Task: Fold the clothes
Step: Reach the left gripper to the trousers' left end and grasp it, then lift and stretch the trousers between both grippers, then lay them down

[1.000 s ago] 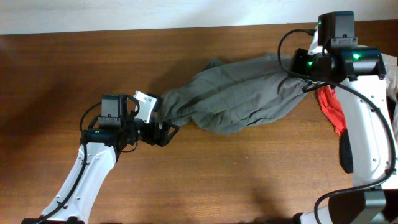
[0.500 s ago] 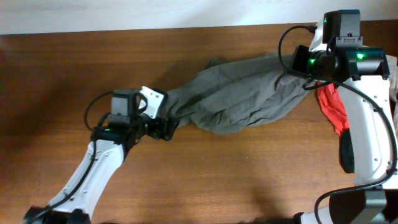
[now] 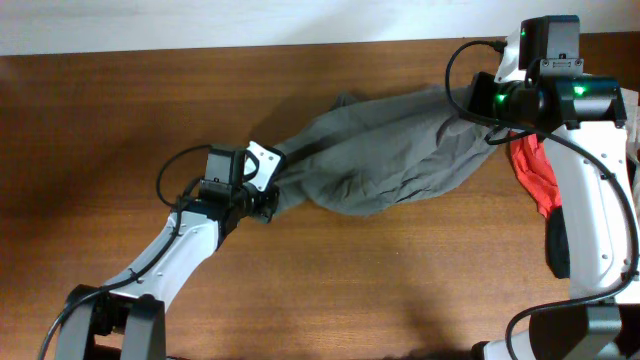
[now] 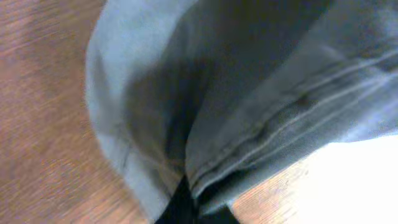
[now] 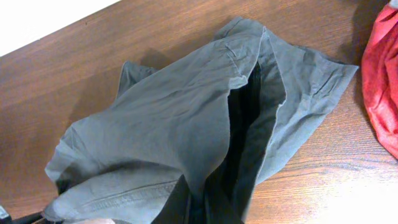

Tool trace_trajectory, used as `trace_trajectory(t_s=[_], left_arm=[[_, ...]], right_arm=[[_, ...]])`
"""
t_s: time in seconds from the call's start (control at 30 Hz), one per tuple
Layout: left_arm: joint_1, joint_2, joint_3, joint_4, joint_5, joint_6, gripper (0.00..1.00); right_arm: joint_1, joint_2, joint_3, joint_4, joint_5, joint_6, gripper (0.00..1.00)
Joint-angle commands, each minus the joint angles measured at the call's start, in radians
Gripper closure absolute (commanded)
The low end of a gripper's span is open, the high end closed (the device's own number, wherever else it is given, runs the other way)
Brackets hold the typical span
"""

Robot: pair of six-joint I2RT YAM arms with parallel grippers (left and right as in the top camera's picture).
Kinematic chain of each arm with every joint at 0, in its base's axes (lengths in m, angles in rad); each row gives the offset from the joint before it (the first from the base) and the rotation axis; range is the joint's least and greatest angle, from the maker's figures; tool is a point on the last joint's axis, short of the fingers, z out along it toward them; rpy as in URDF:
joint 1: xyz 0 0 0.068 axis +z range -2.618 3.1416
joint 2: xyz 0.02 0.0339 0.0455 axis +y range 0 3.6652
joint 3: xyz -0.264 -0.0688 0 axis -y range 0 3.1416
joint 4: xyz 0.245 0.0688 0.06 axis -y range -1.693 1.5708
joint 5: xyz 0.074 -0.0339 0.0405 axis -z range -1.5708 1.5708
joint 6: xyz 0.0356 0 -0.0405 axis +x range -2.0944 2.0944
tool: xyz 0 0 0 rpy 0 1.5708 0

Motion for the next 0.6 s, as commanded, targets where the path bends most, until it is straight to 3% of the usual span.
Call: trace_trajectory(t_s=[0.0, 0.37, 0.57], left_arm=[[-0.001, -0.065, 0.105, -0.095, -0.118, 0.003, 1.00], [-0.001, -0.195, 0.666, -0.541, -0.226, 0.164, 1.00], [-0.001, -0.195, 0.891, -0.668, -0.364, 0.226, 1.00]], right_arm=[[-0.010, -0.020, 0.056, -0.010, 0.026, -0.026, 0.96], [-0.010, -0.025, 0.286, -0.144, 0.129, -0.059, 0.96], [-0.009, -0.025, 0.472, -0.220, 0.157, -0.082, 0.96]])
